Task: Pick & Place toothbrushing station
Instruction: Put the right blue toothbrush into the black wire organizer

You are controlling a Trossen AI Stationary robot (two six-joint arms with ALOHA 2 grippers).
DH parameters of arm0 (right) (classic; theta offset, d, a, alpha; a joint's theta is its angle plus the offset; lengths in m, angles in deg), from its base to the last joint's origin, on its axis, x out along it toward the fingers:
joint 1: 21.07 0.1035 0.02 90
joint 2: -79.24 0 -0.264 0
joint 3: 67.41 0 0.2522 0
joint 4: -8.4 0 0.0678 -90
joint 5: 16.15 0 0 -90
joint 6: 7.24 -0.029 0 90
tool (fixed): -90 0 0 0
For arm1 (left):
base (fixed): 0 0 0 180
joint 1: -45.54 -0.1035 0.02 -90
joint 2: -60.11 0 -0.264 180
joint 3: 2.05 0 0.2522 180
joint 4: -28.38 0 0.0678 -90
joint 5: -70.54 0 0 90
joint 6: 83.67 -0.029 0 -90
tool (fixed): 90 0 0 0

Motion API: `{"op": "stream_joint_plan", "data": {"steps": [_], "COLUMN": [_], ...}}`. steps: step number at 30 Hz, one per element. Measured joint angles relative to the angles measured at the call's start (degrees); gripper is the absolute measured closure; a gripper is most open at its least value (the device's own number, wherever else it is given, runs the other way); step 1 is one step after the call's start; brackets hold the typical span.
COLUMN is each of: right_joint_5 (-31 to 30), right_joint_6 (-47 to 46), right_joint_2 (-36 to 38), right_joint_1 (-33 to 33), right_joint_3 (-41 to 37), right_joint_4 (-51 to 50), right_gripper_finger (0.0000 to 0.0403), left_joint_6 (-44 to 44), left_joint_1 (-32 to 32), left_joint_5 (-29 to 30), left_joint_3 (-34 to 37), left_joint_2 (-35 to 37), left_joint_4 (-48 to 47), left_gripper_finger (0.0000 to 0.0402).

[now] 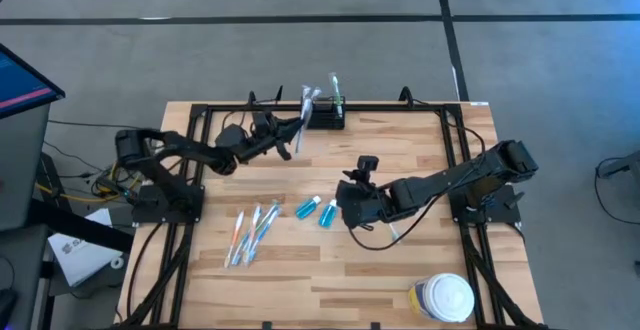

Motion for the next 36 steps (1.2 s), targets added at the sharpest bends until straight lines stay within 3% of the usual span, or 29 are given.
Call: {"op": "stream_joint_plan", "data": {"steps": [6, 18, 36], "right_joint_5": [-0.4, -2.6, -5.1], "right_joint_6": [-4.5, -10.7, -15.4], "right_joint_2": [0.0, 0.0, 0.0], "right_joint_1": [-0.1, -0.4, -0.4], "right_joint_3": [0.0, -0.1, -7.2], "right_joint_4": [-5.0, -11.1, -10.6], "right_gripper_finger": [0.0285, 0.0285, 0.0285], "left_joint_6": [0.0, -4.9, -10.3], "left_joint_1": [-2.7, -5.5, -9.1], "left_joint_5": [0.0, 0.7, 2.1], "left_joint_3": [-0.2, -7.5, -11.6], "left_joint_2": [-5.6, -13.2, -16.2], "left_joint_4": [7.7, 8.1, 8.6], "left_gripper_finger": [0.0385, 0.0385, 0.0385]}}
